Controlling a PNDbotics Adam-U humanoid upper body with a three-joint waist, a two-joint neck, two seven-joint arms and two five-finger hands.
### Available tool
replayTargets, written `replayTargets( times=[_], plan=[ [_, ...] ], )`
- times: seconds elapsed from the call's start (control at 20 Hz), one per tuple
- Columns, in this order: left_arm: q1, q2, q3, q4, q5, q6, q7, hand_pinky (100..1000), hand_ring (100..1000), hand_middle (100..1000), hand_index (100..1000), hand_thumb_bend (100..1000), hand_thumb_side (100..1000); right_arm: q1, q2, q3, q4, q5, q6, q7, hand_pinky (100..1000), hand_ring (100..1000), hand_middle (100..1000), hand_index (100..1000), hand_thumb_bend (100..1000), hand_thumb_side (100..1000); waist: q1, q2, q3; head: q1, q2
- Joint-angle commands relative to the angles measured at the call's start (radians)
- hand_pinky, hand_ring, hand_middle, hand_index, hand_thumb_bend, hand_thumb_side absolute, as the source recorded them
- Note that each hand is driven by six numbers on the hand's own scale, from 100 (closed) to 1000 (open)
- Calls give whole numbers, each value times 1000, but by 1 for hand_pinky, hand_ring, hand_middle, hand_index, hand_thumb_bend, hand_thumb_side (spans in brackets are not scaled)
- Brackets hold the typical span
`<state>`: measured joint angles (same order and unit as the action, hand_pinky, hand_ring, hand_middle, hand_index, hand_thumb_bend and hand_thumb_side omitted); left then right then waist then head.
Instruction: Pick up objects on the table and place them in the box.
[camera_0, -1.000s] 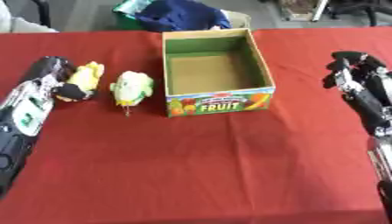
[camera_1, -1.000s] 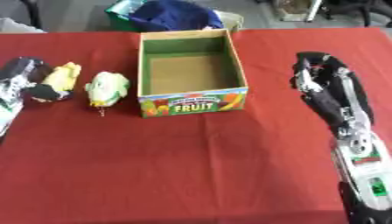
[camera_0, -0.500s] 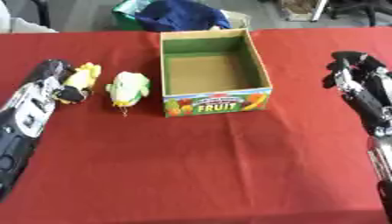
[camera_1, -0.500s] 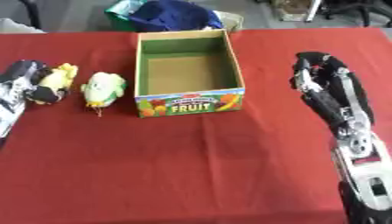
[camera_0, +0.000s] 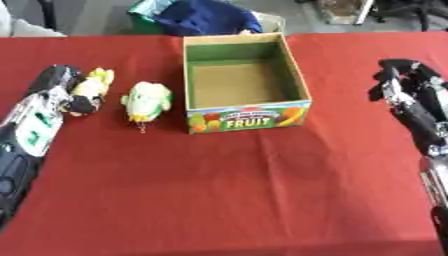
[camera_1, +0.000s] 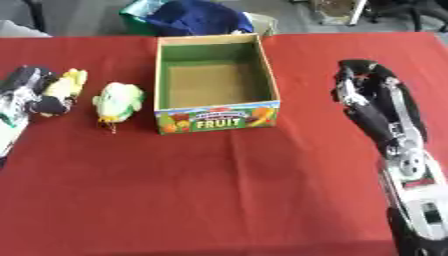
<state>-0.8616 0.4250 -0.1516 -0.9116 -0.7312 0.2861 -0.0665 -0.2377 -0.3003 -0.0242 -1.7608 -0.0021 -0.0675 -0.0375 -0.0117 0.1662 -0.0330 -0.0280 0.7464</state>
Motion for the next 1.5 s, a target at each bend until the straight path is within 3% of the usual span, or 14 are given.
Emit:
replayTargets(
  times=[0.05, 0.3, 0.95, 1.5],
  plan=[
    [-50, 39, -9, -67, 0, -9, -13, 472, 373, 322, 529, 171, 100, -8, -8, -4, -9, -5, -1, 3, 518, 523, 565, 729, 100, 451, 1, -16, 0, 0, 0],
    [-111, 8, -39, -107, -25, -26, -51, 475, 376, 325, 533, 191, 100, -12, -5, 0, -9, -7, -1, 8, 519, 523, 565, 729, 100, 449, -2, -15, -6, 7, -3],
    [-259, -185, -100, -57, -168, -141, -95, 497, 396, 345, 556, 219, 100, -44, 14, 24, -11, -16, -2, 34, 519, 523, 565, 729, 100, 446, -17, 6, -66, 40, -24],
    [-222, -313, -113, 57, -242, -229, -99, 520, 422, 371, 601, 243, 100, -62, 32, 40, -14, -22, -2, 51, 519, 523, 565, 729, 100, 446, -22, 15, -108, 54, -36]
  ],
)
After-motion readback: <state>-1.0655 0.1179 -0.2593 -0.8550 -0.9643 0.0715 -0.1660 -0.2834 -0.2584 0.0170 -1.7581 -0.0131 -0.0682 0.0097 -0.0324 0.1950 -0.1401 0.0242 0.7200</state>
